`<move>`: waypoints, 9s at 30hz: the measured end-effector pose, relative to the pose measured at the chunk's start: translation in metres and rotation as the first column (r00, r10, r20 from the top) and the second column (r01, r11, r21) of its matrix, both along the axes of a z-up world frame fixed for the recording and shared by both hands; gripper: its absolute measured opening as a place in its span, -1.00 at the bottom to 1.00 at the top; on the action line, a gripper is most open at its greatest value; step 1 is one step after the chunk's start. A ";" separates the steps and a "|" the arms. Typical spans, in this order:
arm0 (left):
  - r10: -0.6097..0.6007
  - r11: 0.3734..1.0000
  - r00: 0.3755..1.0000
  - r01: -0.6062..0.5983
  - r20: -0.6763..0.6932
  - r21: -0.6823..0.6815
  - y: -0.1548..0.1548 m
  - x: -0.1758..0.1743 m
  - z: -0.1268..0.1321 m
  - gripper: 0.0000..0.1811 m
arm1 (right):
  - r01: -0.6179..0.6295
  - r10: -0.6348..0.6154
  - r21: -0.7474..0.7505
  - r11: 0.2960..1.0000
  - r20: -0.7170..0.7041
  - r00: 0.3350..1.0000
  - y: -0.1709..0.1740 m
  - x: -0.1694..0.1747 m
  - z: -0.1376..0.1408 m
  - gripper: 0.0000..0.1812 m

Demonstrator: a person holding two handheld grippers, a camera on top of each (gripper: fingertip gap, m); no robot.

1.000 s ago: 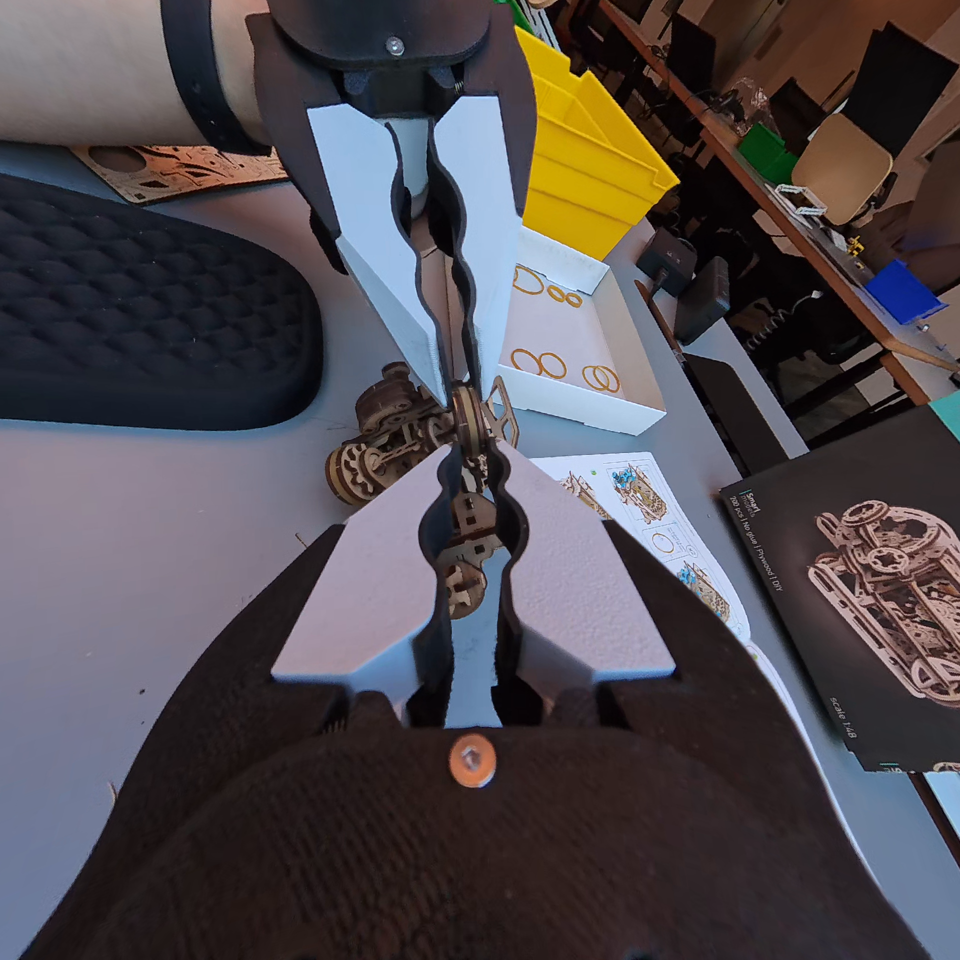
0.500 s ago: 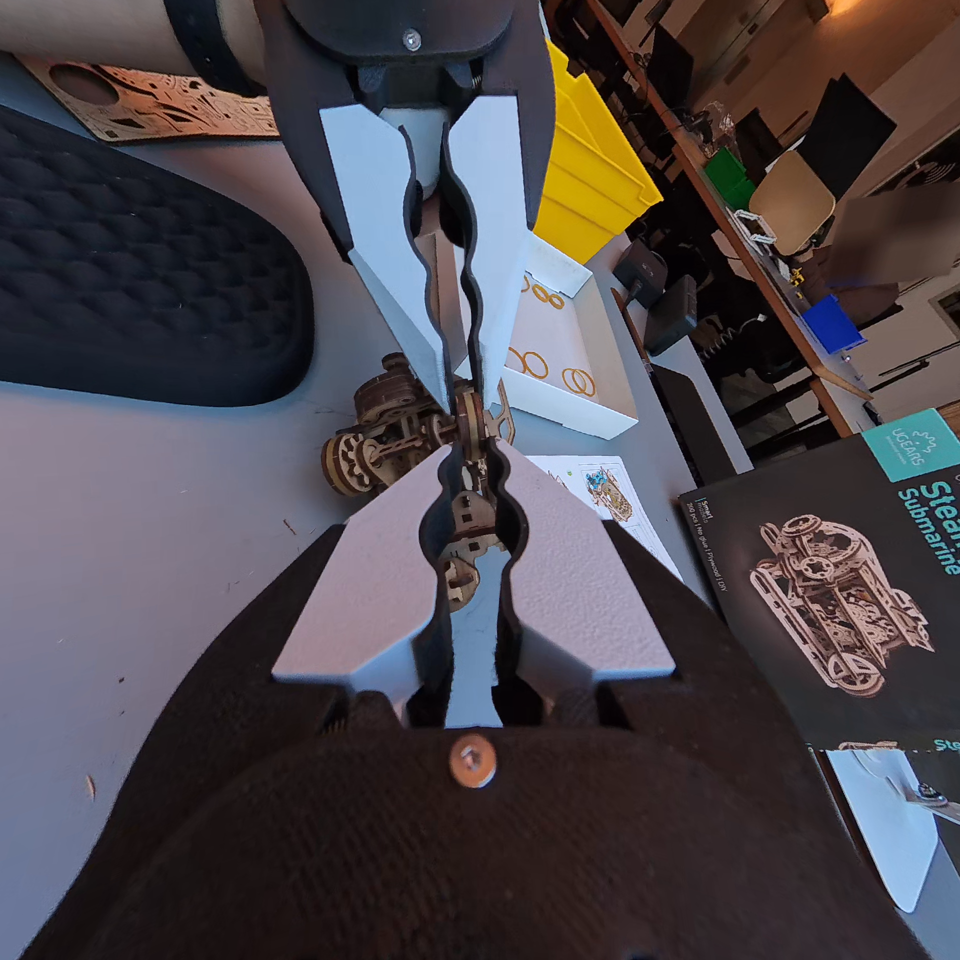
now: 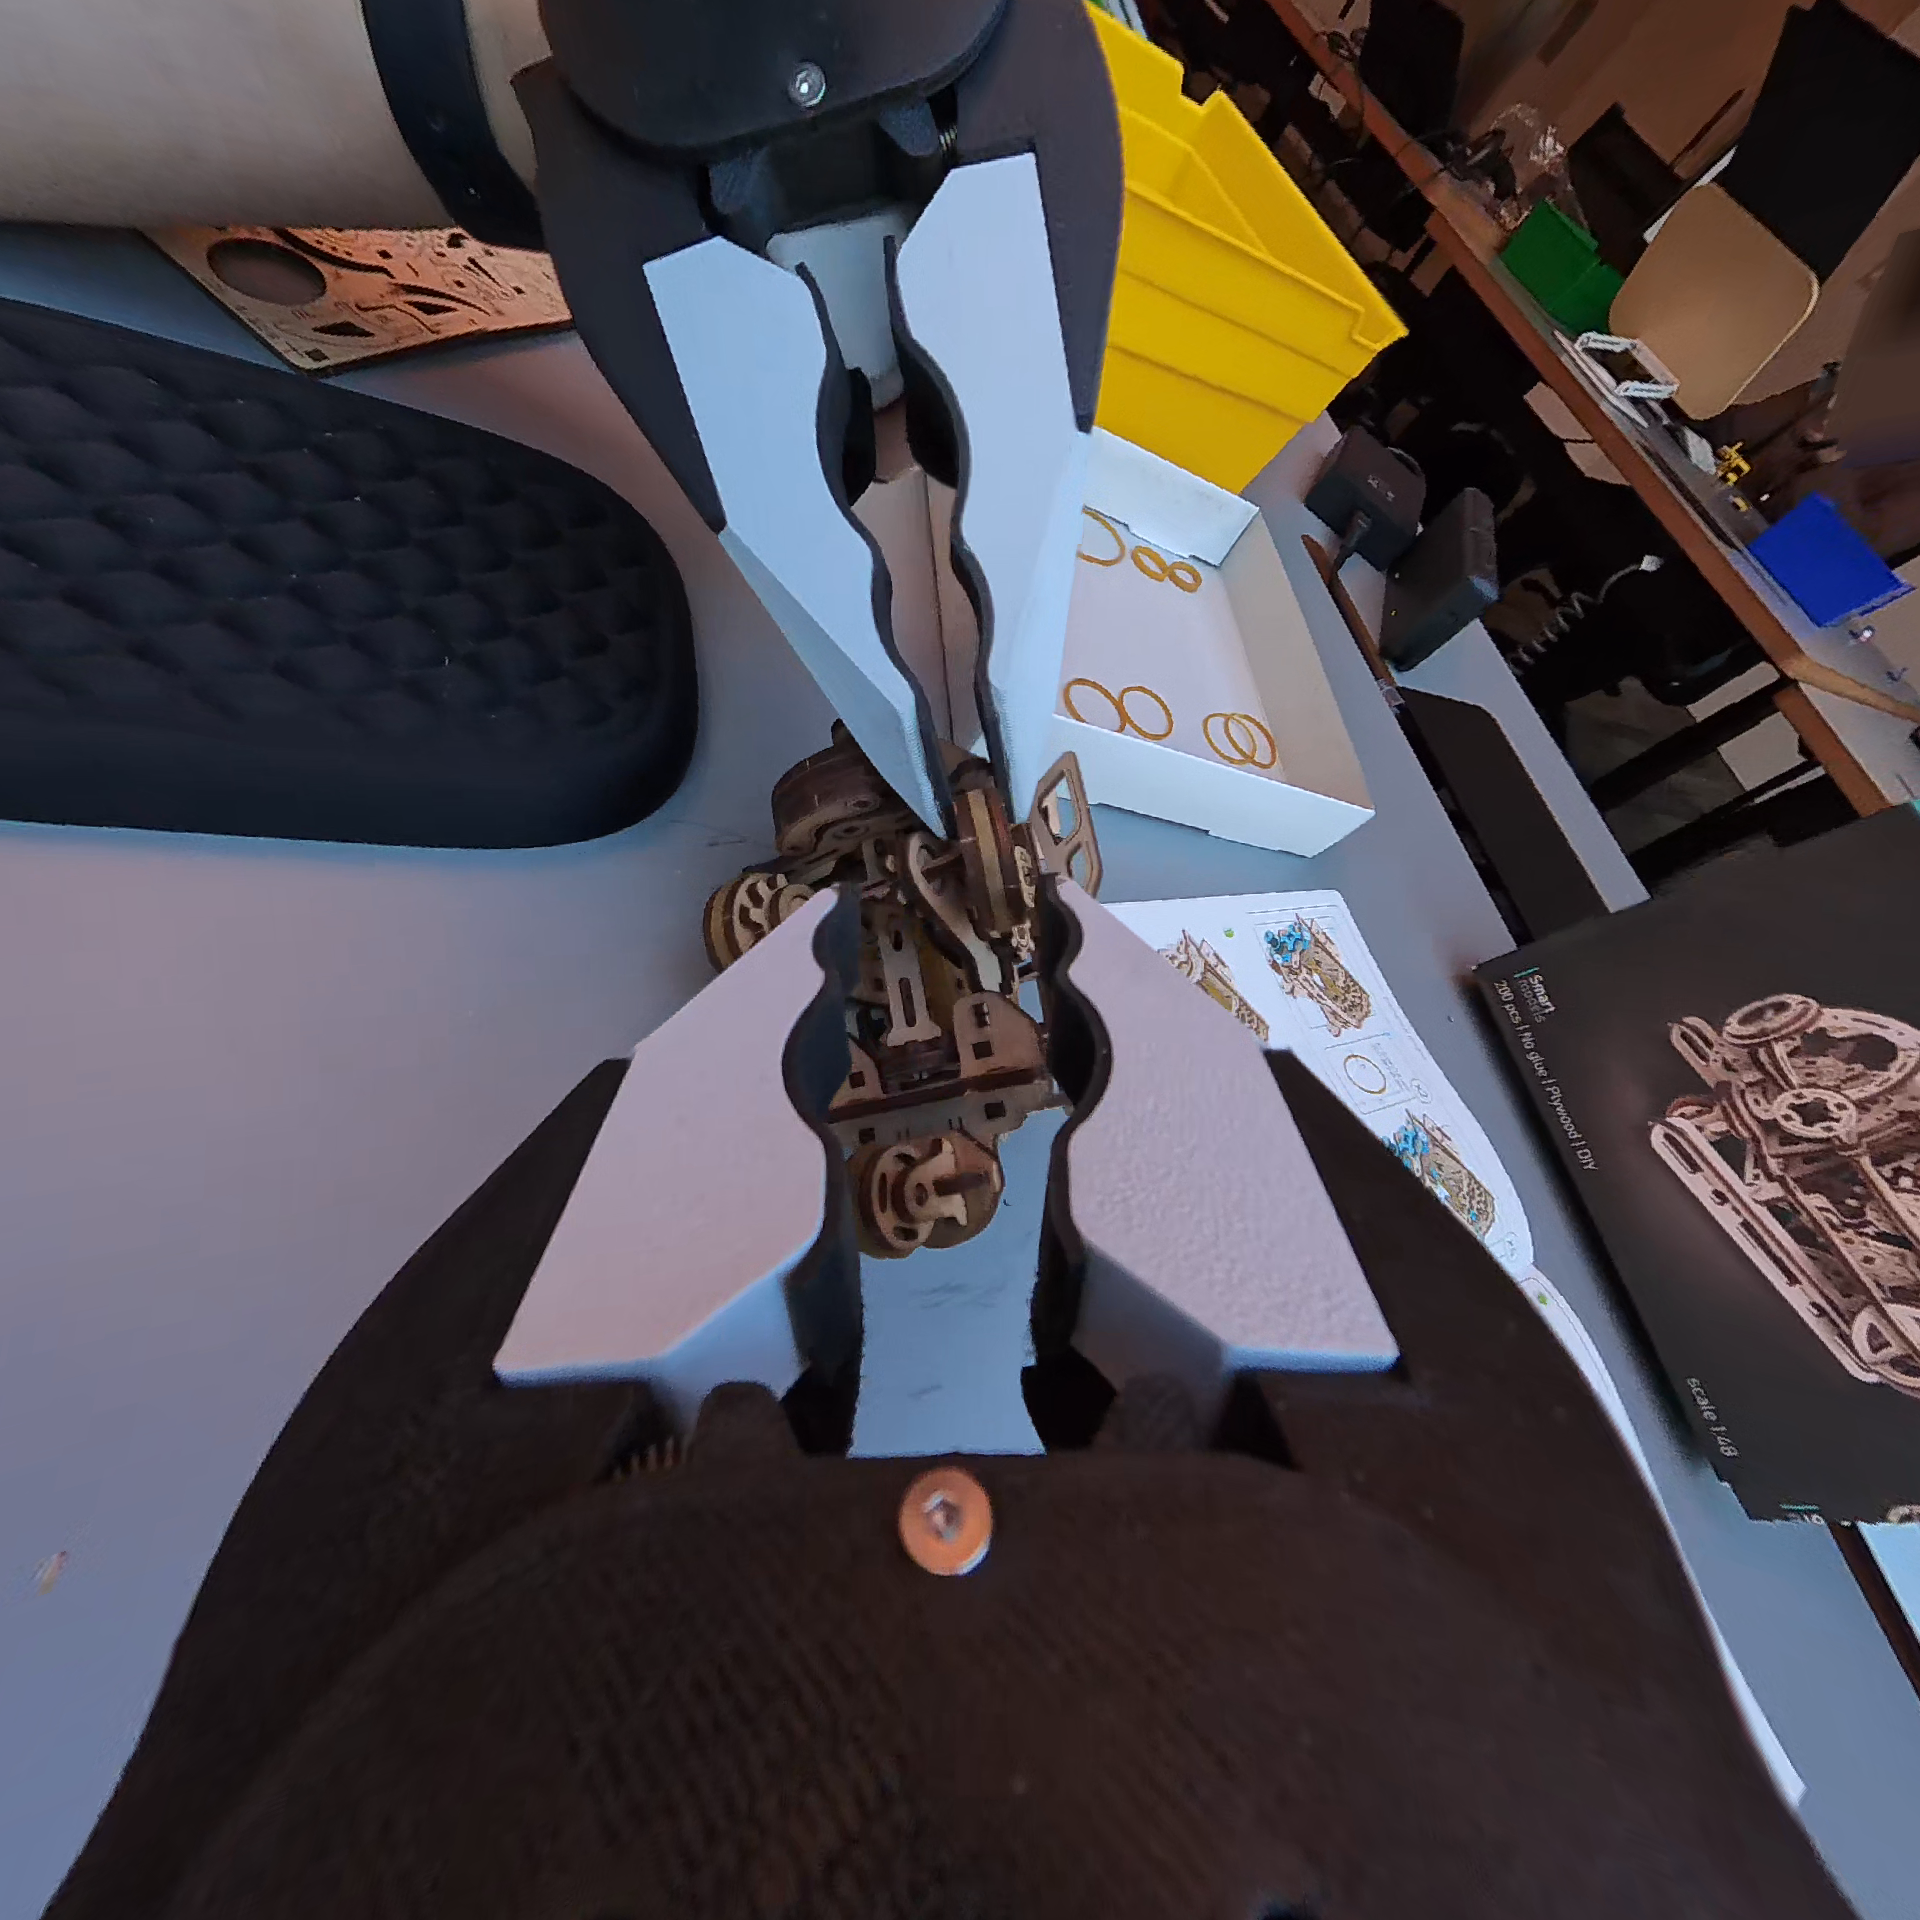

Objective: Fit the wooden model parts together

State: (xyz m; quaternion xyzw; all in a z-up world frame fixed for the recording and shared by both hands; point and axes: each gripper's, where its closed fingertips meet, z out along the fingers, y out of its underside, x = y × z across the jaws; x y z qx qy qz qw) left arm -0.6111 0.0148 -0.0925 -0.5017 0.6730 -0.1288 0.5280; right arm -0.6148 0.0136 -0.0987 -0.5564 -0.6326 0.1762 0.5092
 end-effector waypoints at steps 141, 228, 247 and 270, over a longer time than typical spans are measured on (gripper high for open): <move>0.008 0.993 0.998 -0.001 -0.062 0.122 -0.001 0.002 -0.001 -0.92 | -0.075 0.059 0.137 0.988 0.116 0.991 -0.003 0.000 0.003 -0.75; 0.067 0.998 0.998 -0.067 0.009 0.001 0.010 -0.004 0.003 -0.92 | 0.020 -0.023 -0.135 0.991 -0.023 0.999 0.011 -0.008 0.003 -0.72; 0.092 0.986 0.991 -0.076 -0.101 0.151 0.007 -0.003 0.004 -0.92 | 0.017 -0.019 -0.136 0.991 -0.015 1.000 0.010 -0.009 0.002 -0.73; 0.117 0.928 0.958 -0.012 -0.262 0.373 -0.001 -0.001 0.002 -0.92 | -0.033 0.034 -0.167 0.985 0.005 0.999 0.005 -0.010 0.001 -0.73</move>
